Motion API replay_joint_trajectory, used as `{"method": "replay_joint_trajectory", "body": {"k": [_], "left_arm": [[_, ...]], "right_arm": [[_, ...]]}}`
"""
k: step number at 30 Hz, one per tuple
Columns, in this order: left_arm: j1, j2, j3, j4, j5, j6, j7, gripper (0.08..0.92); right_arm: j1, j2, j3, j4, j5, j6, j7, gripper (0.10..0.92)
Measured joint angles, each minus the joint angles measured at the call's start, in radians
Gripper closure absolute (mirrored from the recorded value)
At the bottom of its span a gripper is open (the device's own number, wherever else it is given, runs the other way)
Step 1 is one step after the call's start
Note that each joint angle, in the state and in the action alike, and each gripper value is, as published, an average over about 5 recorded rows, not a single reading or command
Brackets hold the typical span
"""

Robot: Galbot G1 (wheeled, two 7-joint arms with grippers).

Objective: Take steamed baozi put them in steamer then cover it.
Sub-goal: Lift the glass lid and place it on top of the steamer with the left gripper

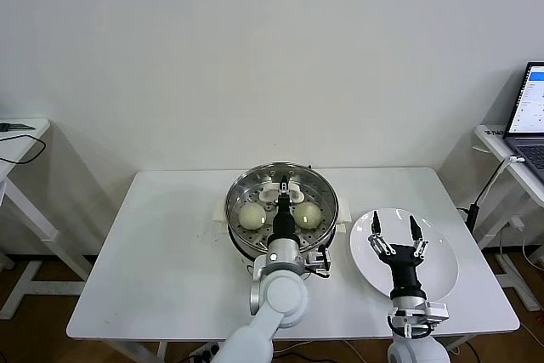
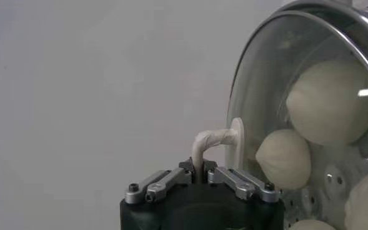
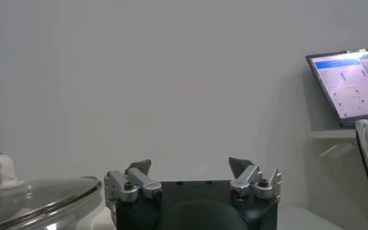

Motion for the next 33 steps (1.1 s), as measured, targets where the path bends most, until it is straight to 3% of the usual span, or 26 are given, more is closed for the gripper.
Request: {"method": "replay_joint_trajectory", "body": {"k": [15,25,33], "left_arm": [[0.012,0.0,-0.013,0.005,0.012,-0.023,-0.019,0.779],[0.04,0.009,-0.006,-0.033,0.021,-0.037,-0.026,0.501],[0.083,0.078,-0.007,-0.111,0.021,-0.039,-0.028,0.274]], "right_arm": [[0.003,-0.001,-0.002,-0.008,-0.005,0.004,-0.002,0.203],[0.005,-0.006,-0.002,-0.009,-0.005,0.004,-0.002,0.203],[0.008,-0.014,-0.007,-0.012,-0.005,0.005,-0.002,0.203]]}}
